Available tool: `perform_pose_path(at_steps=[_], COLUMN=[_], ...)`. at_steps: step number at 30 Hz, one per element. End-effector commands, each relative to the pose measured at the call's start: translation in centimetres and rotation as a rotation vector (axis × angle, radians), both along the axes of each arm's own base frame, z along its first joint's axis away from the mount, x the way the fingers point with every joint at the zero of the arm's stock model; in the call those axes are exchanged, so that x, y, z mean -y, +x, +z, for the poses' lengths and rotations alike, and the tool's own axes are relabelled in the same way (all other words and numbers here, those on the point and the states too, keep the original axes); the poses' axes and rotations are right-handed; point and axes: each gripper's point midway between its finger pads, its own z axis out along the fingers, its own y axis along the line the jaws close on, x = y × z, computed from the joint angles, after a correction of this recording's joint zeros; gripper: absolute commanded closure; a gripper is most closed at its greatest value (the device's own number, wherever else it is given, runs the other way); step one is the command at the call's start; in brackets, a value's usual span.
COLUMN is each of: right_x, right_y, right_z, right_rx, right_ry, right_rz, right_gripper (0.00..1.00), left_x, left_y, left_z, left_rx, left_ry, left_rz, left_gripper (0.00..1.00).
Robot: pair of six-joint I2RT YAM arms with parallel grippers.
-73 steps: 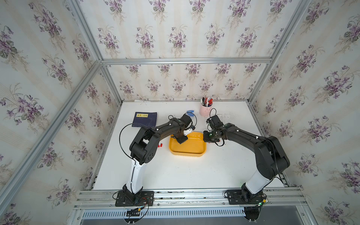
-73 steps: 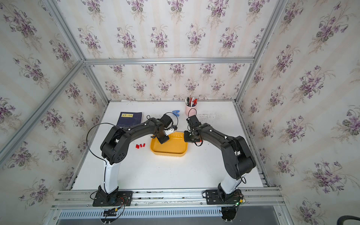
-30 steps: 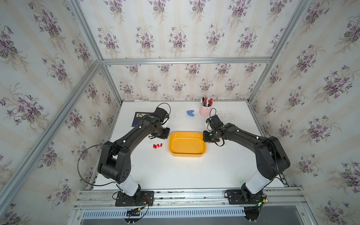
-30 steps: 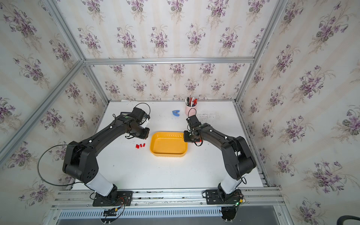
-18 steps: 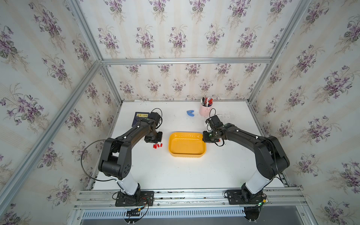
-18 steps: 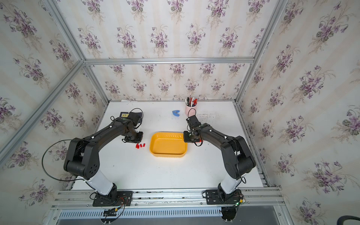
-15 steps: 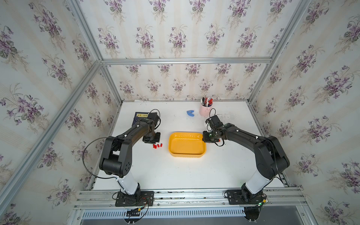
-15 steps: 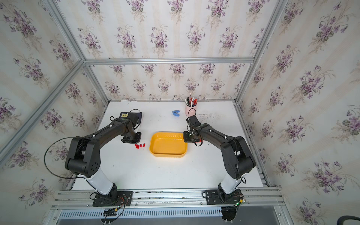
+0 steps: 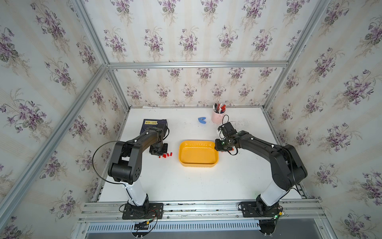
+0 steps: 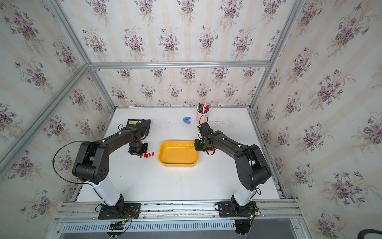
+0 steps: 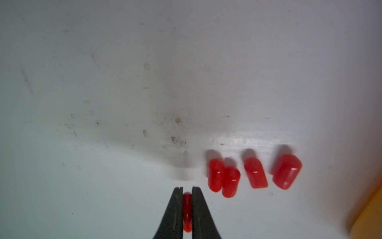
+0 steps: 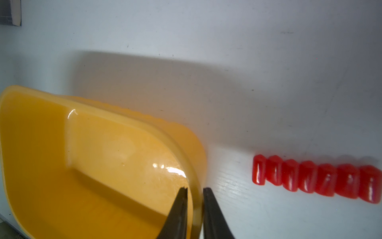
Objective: Take the screw protection sleeves out of the storage box
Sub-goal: Place the screw protection sleeve at the center of the board.
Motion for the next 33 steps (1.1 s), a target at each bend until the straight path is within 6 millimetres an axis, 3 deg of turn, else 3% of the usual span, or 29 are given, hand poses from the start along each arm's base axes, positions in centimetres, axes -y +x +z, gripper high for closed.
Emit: perform_pose_path(at_steps=[1, 21, 33], right_x=[0.2, 0.2, 0.2], right_y=[0.0, -0.3, -0.4], right_z=[0.1, -0.3, -0.4], right_rx=[0.003, -0.002, -0.006], right_ry=[-0.012, -0.011, -0.006], right_rz=[0.001, 0.004, 0.005], right_gripper=[0.81, 0.81, 0.81], left_x=[-0.2, 0.5, -0.6], left_y=[0.5, 1.4, 1.1], left_z=[0.0, -1.5, 0.4], left_rx=[0.013, 0.025, 0.065], left_ry=[0.013, 0.000, 0.051], left_rz=[0.011, -0.009, 0.021], left_gripper=[0.86, 0.77, 0.74])
